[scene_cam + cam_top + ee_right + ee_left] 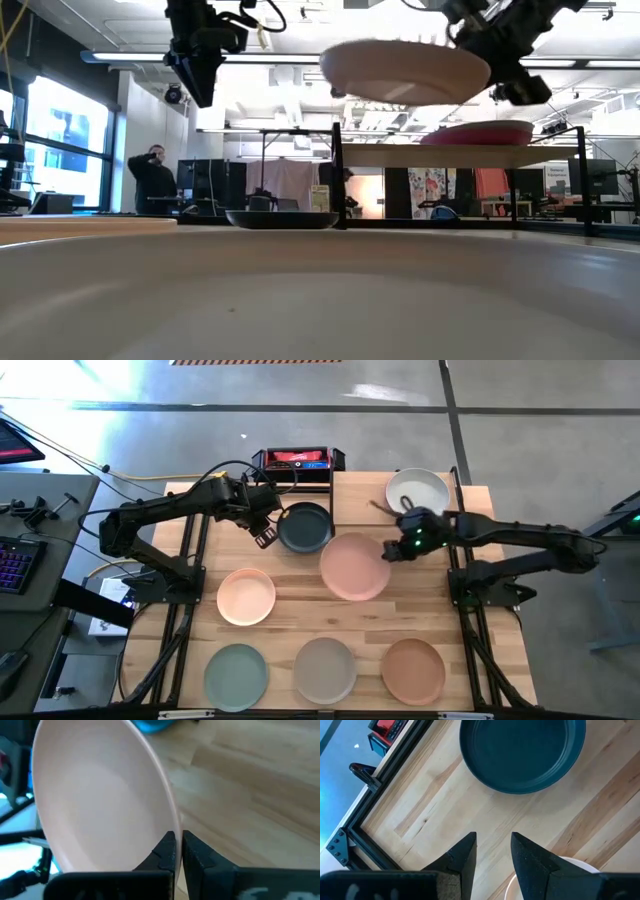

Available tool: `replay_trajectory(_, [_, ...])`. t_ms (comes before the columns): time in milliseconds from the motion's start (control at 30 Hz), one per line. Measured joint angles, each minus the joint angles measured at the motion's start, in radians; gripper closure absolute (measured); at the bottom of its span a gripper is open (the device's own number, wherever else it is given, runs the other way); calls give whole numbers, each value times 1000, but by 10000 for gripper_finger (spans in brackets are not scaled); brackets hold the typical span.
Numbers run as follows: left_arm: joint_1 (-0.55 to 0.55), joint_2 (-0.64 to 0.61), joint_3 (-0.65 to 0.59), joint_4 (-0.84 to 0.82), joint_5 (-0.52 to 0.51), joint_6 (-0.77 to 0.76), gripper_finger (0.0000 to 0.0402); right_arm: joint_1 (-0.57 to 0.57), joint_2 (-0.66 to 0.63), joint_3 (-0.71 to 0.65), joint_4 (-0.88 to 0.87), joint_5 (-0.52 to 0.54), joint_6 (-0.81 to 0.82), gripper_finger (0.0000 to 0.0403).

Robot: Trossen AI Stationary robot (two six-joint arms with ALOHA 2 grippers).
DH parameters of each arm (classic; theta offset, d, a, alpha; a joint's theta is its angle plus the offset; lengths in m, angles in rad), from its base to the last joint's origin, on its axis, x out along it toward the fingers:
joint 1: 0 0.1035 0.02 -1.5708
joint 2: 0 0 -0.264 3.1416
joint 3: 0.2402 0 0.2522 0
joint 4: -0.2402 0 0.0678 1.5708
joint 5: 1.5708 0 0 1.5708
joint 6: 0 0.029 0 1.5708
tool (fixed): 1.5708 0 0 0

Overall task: Place and stack plates onto a shelf
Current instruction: Stack the light pink plate on top of the white plate on the shelf

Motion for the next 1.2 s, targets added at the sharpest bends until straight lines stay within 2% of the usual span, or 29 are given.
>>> replay_trajectory(300, [0, 0, 0, 0, 2, 0, 291, -154, -162, 0, -82, -5, -34, 403])
replay_trajectory(533, [0, 0, 0, -1, 2, 1, 291, -286, -232, 11, -139, -15, -77, 403])
replay_trajectory(633, [0, 0, 0, -1, 2, 1, 291, -345, -231, 65, -210, -6, -124, 403])
replay_trajectory(867, [0, 0, 0, -1, 2, 1, 291, -471, -189, 258, -400, 99, -229, 403])
replay_trajectory(1033, [0, 0, 0, -2, 2, 10, 291, -572, -155, 333, -482, 103, -247, 403])
replay_trajectory(1200, [0, 0, 0, -5, 1, 37, 291, -672, -125, 334, -494, 60, -237, 403])
